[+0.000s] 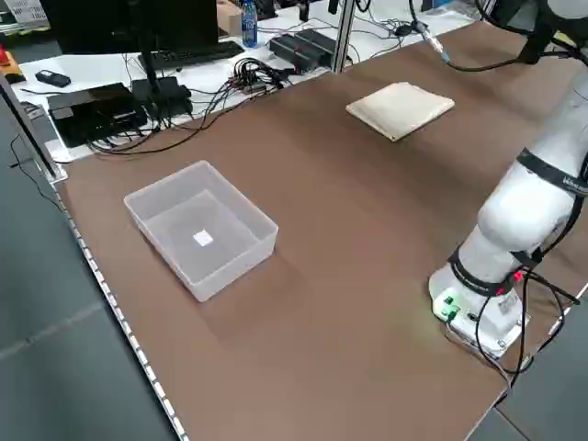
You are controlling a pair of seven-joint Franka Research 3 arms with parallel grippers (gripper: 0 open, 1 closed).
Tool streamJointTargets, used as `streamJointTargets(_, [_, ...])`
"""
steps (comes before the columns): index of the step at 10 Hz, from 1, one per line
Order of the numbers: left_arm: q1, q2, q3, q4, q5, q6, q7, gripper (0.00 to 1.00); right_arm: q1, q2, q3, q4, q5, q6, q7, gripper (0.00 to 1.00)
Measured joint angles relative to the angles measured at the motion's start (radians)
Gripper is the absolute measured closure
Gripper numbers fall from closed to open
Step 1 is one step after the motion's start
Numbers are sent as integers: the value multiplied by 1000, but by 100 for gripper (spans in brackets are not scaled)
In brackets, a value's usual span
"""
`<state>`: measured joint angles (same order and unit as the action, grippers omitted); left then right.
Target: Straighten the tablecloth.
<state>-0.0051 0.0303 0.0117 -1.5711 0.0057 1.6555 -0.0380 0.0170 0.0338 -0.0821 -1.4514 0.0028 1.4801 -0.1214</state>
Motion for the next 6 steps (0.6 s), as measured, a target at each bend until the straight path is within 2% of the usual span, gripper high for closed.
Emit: streamJointTargets(6, [-7,1,-1,0,0,-1,-5,0,10,24,8,-1,4,31,0,0])
